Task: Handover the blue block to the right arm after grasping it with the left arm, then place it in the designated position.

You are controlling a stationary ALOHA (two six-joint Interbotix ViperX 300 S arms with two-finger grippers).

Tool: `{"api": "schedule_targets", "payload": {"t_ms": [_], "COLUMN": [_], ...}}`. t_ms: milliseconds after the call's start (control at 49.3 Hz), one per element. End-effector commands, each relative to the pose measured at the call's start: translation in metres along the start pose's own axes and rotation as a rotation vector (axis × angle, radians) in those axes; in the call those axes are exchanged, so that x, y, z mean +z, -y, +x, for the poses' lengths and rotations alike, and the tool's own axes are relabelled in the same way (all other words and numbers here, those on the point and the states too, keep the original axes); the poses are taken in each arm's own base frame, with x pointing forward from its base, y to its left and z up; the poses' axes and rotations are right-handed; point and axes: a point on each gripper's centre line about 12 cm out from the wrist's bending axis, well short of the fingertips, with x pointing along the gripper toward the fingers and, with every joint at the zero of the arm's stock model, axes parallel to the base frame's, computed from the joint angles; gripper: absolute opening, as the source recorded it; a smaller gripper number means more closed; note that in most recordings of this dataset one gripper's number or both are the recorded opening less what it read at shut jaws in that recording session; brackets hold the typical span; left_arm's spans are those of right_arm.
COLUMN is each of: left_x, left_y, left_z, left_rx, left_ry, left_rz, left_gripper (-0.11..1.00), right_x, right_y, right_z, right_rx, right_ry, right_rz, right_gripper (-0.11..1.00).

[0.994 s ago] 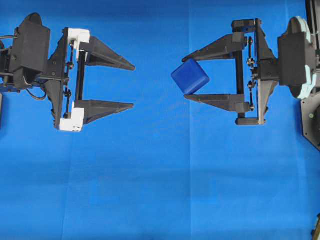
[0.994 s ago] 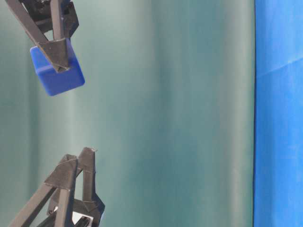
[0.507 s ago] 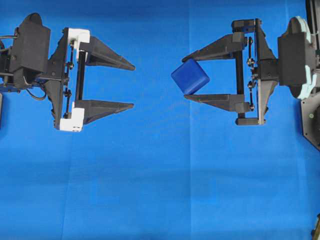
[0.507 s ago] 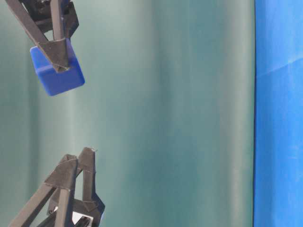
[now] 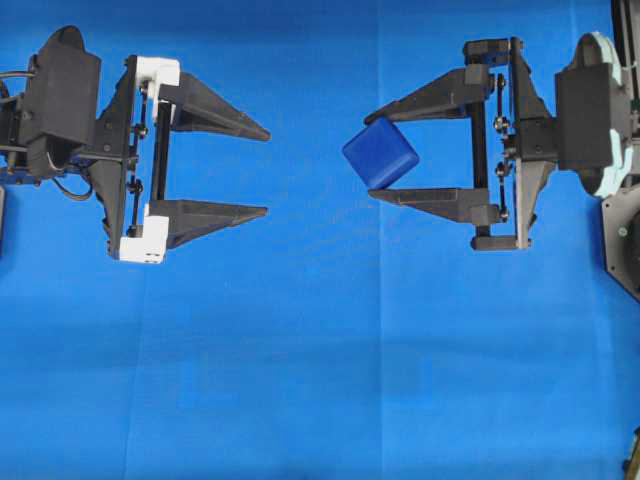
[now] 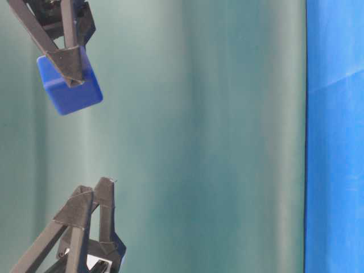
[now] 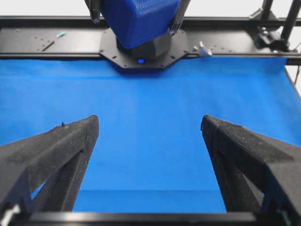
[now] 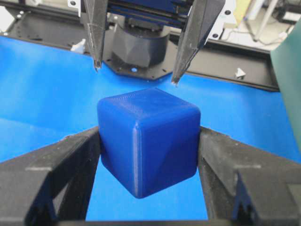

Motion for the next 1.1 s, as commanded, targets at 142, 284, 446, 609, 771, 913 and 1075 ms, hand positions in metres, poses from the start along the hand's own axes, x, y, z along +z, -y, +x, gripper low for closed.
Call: {"api": "schedule_targets", "payload": {"t_ms": [142,284,446,609,771,913,1075], "left_x": [0.016,0.015,0.015,0.015,0.015,0.015,0.015], "left_y": [-0.001,-0.001,-0.001,-0.001,-0.001,-0.001,-0.001], "left_z": [-0.007,-0.007,-0.007,-0.007,-0.007,-0.007,-0.007], "left_rx": [0.002,0.002,0.002,0.002,0.002,0.002,0.002], "left_ry": [0.051,0.049,0.049,0.049,0.049,0.049,0.049], "left_rz": [-0.002,-0.002,0.000,0.000,-0.002,-0.002,-0.002], "left_gripper": [0.93,0.93,0.93,0.93,0.93,0.93,0.93], "right_x": [0.002,-0.007,-0.014,-0.014,-0.014,-0.015,-0.022], "right_y": [-0.005,-0.007,-0.010,-0.013,-0.013,-0.013,-0.014], "right_z": [-0.005,-0.006,-0.008,-0.008,-0.008,-0.006,0.001], "right_rx": [-0.029,-0.068,-0.087,-0.086,-0.087,-0.088,-0.090], "right_ry": [-0.059,-0.144,-0.198,-0.208,-0.207,-0.215,-0.241], "right_rz": [0.053,0.084,0.099,0.100,0.099,0.099,0.097], "right_gripper": [0.54,0.54,0.54,0.54,0.54,0.54,0.54]}}
